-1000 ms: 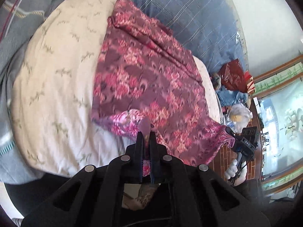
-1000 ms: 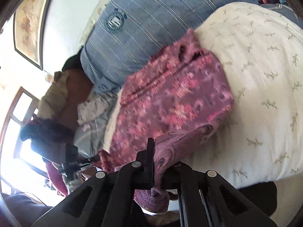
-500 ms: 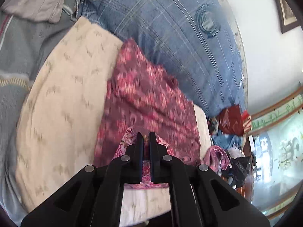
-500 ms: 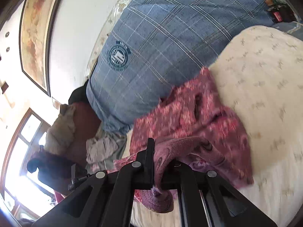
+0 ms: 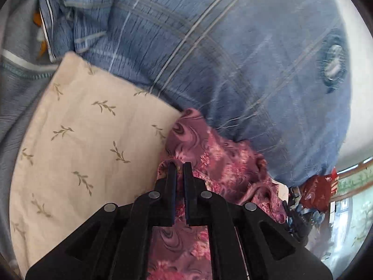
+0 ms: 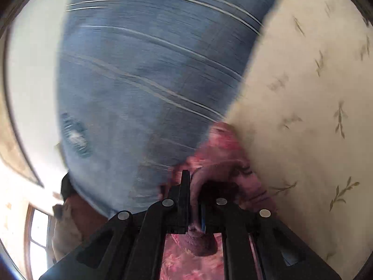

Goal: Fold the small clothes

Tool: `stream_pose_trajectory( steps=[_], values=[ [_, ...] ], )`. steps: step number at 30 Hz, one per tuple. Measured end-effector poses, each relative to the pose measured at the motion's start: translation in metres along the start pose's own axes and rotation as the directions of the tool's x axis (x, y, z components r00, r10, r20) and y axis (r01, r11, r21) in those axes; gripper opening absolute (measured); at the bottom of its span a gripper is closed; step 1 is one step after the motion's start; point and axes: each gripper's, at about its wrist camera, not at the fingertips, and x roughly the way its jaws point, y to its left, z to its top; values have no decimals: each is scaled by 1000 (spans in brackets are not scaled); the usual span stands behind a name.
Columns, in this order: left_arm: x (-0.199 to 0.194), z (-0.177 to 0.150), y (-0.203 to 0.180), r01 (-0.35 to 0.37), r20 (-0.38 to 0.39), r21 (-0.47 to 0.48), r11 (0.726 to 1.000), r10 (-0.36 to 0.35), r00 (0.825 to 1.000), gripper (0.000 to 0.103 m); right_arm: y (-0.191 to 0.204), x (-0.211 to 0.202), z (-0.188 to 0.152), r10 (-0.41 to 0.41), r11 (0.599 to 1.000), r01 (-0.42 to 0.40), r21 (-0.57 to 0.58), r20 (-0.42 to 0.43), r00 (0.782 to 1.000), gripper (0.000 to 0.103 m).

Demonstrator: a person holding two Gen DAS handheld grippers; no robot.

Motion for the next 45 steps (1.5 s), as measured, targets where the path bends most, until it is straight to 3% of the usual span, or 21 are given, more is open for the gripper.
stream_pose_trajectory(
  steps=[3,6,8,10,12,14,16,18,21,24,27,29,31,33,35,38,40,42,43,44,45],
  values=[
    [-11,8,10,101,26,-45,994,-100,995,3,-7,-2,1,54,998,-54,23,-3,999,12],
    [-42,15,15,165,109,-44,985,-159,981,4,-2,-24,7,150,989,-150,4,53,987,25],
    [-52,16,14,160,112,-30,987,-156,981,11,1,-45,16,180,984,-180,-14,151,972,33],
    [-57,5,8,103,92,45,994,-107,990,15,5,-64,20,127,992,-118,-52,226,966,44],
    [-53,-10,-1,67,49,140,988,-75,996,26,13,-61,21,-8,993,29,-115,183,983,45],
    [-46,-28,-6,61,6,219,974,-64,998,39,18,-52,17,-113,974,135,-182,130,985,45],
    [-36,-47,-14,51,-40,312,949,-41,998,40,23,-39,7,-193,944,205,-259,71,979,45],
    [-27,-62,-22,38,-70,385,922,-12,997,40,28,-30,-3,-209,935,205,-291,18,978,45],
    [-7,-61,-43,6,-73,434,901,28,997,40,35,-12,-14,-143,947,108,-304,-97,985,45],
    [21,-38,-60,-41,-56,388,921,68,996,40,42,26,-6,-165,956,119,-269,-154,974,45],
    [40,1,-68,-180,23,276,944,181,983,19,50,42,17,-125,972,108,-207,-74,989,45],
    [29,20,-62,-181,67,180,967,171,983,18,58,31,28,-75,977,82,-195,40,996,45],
    [10,32,-46,-135,100,104,985,125,987,19,59,19,32,-66,976,83,-200,86,994,50],
    [-2,33,-32,-105,94,109,988,95,991,27,58,8,36,-146,951,168,-259,100,984,54],
    [-6,28,-21,-104,81,130,986,94,992,50,54,4,36,-254,903,277,-330,111,961,57],
    [5,17,-11,-46,14,130,991,44,999,57,45,12,35,-334,876,341,-342,82,939,57],
    [21,7,-14,3,-59,141,990,6,998,57,37,23,35,-313,902,310,-302,38,949,57],
    [33,0,-24,-11,-71,177,984,24,997,56,35,37,33,-328,901,318,-293,18,945,57],
    [32,-3,-30,-33,-57,199,979,45,997,45,36,40,32,-331,894,320,-315,19,943,47],
    [36,-5,-38,-57,-41,234,971,69,997,8,42,46,29,-332,877,315,-362,16,943,34],
    [38,-5,-44,-77,-44,265,961,92,995,5,50,51,26,-351,851,325,-412,14,936,6]
  ],
)
